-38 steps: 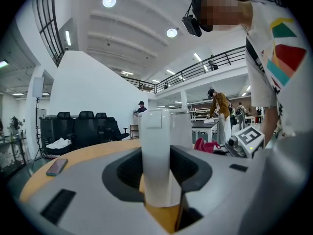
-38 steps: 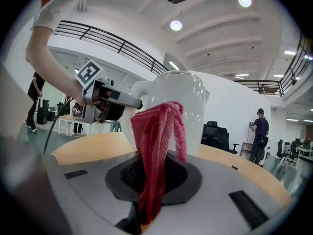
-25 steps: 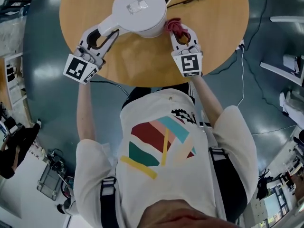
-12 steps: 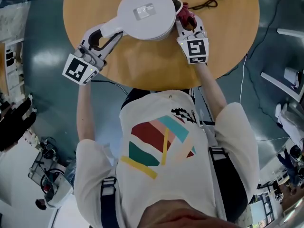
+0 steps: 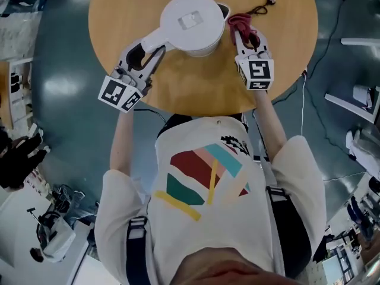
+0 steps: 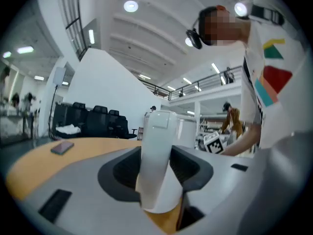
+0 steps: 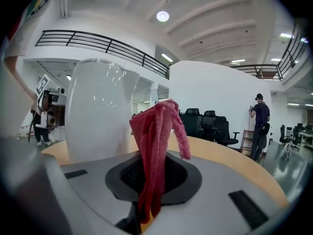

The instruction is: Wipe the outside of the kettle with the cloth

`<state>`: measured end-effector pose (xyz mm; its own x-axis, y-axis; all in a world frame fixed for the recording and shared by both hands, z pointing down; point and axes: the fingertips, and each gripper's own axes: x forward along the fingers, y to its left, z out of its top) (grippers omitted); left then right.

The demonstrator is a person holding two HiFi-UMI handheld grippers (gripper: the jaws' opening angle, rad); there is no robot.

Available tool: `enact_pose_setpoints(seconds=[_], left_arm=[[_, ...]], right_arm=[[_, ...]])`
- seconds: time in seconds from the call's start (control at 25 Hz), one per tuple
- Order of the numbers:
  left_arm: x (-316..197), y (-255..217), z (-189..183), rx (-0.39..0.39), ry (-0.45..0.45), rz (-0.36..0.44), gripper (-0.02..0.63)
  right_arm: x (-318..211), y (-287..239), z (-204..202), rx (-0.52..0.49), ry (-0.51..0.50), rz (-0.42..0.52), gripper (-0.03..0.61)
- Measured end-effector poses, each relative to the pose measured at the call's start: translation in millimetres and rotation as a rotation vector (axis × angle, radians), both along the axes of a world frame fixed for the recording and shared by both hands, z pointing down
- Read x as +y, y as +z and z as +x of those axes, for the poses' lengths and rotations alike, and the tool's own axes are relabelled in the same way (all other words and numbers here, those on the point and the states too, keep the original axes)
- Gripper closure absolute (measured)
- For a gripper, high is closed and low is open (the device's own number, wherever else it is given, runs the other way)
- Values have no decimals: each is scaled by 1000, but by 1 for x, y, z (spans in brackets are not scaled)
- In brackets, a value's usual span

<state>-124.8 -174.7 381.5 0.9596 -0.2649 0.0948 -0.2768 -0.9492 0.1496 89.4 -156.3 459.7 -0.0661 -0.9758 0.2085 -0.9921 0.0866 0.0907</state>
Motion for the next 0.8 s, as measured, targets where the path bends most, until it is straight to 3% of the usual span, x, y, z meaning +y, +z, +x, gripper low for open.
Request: enact_pose_setpoints(seconds=[0.08, 0.12, 0.16, 0.24, 0.4, 0.56, 0.68, 0.76, 0.8], left_arm=[[2, -2, -3, 61, 46, -117, 381], [2, -5, -4, 60, 70, -125, 377], [3, -9, -7, 43, 83, -88, 376], [-1, -25, -17, 26, 63, 37, 316], [-4, -73, -46, 123, -82, 198, 302], [12, -114, -83, 293, -261, 159, 308], [37, -119, -86, 326, -317, 115, 427], [61, -116, -79, 287, -328, 119, 550], [73, -114, -75, 263, -329, 127, 569]], right_arm=[[15, -14, 2, -7, 19, 11, 540], [22, -22, 2, -4, 29, 18, 540], [28, -31, 0, 4, 37, 25, 540], [38, -48, -7, 25, 53, 43, 540], [57, -81, -27, 18, 97, 103, 540], [79, -112, -62, -87, 146, 170, 540], [95, -137, -84, -219, 157, 246, 540], [105, -151, -97, -282, 161, 279, 540], [110, -157, -103, -300, 159, 289, 540]])
